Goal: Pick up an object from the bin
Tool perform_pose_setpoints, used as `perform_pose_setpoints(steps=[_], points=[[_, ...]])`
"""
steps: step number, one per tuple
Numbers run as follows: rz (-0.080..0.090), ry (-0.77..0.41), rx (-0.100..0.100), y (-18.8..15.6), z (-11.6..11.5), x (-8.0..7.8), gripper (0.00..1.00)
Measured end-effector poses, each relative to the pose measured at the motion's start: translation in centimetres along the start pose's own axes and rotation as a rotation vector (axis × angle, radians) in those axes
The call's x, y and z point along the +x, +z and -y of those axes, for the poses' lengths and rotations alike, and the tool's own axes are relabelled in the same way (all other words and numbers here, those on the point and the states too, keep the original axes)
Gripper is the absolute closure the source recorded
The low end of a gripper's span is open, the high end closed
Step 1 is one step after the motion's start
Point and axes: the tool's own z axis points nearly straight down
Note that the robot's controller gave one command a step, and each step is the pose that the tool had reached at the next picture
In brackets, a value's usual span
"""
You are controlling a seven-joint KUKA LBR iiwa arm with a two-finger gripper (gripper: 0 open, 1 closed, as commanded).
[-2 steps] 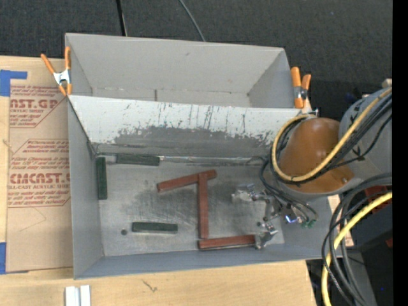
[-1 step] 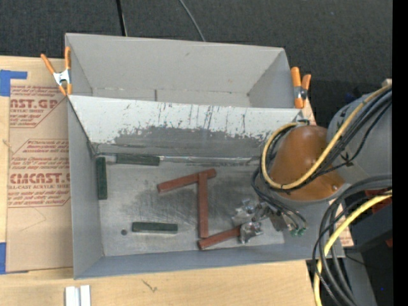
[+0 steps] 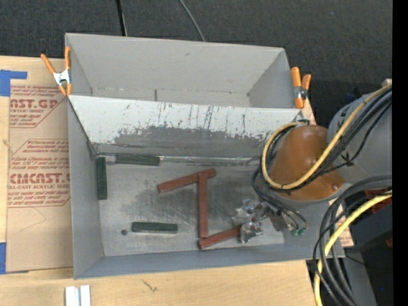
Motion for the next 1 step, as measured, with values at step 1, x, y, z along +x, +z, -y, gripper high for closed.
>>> perform_pose_setpoints(steps=[1], points=[[0.009,-0.044,0.000,-16.41,-2.28,-1.03,1.00]])
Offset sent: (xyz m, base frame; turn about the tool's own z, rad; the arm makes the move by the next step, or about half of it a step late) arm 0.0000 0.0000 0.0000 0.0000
